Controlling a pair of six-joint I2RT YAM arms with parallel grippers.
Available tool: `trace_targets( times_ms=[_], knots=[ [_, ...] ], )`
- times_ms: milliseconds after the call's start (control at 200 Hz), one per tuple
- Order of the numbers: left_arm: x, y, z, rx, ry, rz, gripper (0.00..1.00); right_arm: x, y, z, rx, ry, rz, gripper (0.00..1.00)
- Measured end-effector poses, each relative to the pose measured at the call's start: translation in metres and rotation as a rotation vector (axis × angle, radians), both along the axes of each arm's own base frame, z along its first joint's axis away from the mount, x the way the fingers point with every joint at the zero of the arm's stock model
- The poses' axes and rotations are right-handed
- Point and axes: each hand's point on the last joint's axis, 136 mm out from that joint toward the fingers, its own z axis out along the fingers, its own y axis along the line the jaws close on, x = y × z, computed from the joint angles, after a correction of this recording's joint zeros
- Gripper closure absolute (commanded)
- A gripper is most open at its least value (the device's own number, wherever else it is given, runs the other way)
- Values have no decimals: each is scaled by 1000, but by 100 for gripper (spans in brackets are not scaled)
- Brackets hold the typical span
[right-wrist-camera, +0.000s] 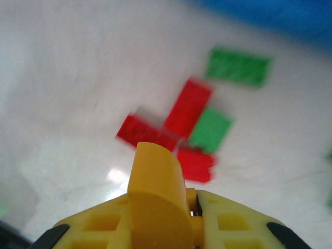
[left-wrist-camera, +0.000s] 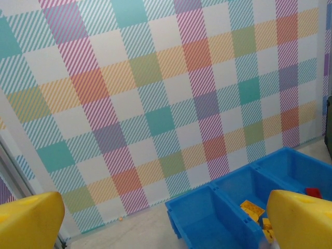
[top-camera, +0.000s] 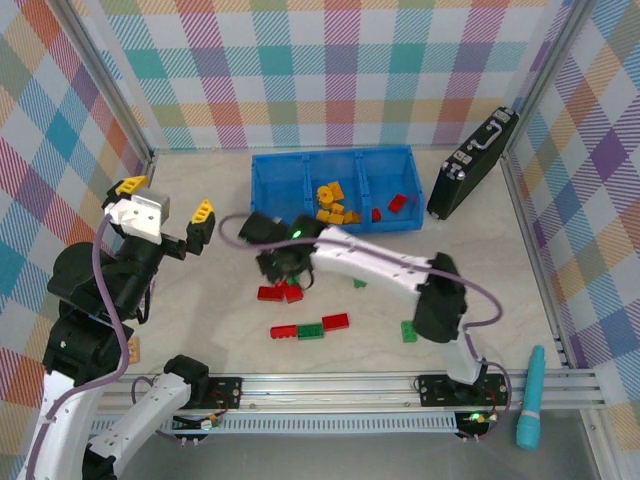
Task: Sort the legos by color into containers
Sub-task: Pick up the lego from the bottom-left of the table, then place the lego in the container.
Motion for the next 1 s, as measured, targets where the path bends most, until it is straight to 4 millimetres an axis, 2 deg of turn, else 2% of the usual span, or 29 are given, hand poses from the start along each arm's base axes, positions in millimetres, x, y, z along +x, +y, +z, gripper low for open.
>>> trace_targets(
  times_ms=[60,110,220,350,455,570,655,765,1000],
  knots=[
    [1,0,1,0,-2,5,0,29,-24,25,12,-65,-46,73],
    [3,0,0,3,0,8,0,51,-43,38,8,-110,-83,73],
    [6,-1,-2,7,9,8,0,99,-82,44,-29,-172,-160,73],
    [12,-4,-6,13,24,7,0,143,-106,23,-92,-187,-200,73],
    [15,-5,-10,18,34,7,0,176,-105,-4,-144,-199,-188,72],
    [19,-6,-14,23,45,7,0,203,-98,-33,-185,-196,-164,69],
    [22,-8,-16,30,54,7,0,216,-97,-49,-199,-193,-156,61],
    [25,-9,-20,42,57,8,0,223,-97,-60,-195,-175,-147,49],
    [35,-8,-24,90,66,37,0,221,-87,-47,-116,-142,-127,27]
  ],
)
